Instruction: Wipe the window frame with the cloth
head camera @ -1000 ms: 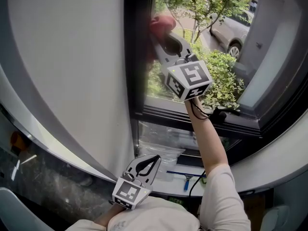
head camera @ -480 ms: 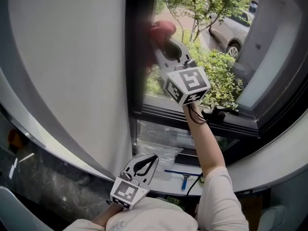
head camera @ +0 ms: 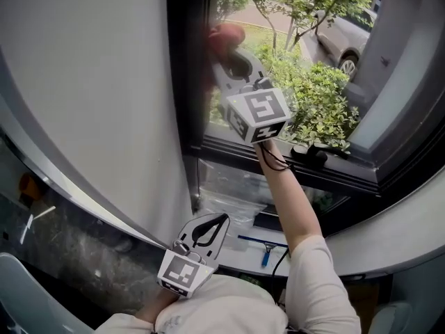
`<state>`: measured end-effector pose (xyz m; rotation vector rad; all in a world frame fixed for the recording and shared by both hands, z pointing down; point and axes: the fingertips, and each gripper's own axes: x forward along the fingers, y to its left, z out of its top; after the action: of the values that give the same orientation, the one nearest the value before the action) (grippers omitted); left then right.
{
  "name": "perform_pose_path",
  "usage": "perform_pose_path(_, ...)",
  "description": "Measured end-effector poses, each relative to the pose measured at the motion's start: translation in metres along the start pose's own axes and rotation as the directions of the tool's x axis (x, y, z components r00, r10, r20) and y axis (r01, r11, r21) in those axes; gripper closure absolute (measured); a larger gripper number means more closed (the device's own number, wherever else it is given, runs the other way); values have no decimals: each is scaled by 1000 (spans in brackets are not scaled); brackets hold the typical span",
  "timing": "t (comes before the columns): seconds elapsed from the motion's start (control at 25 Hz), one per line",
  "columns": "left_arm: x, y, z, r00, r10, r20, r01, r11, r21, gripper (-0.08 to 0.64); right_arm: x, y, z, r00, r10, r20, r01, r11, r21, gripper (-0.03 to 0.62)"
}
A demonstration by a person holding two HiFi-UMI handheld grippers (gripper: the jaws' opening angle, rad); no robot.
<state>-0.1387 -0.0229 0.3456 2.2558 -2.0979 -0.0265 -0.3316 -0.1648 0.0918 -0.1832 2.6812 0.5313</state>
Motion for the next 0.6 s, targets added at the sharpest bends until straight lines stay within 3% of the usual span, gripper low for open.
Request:
perform_pose_path(0.2, 4, -11, -4, 999, 31, 19, -31, 1000, 0, 552, 0, 2, 1, 1000, 3, -6, -3, 1000, 2, 505)
perform_pose_path(0.6, 22, -28, -6, 1000, 16, 21, -16, 1000, -4, 552, -3, 5, -7, 999, 36, -11, -36, 999, 30, 505)
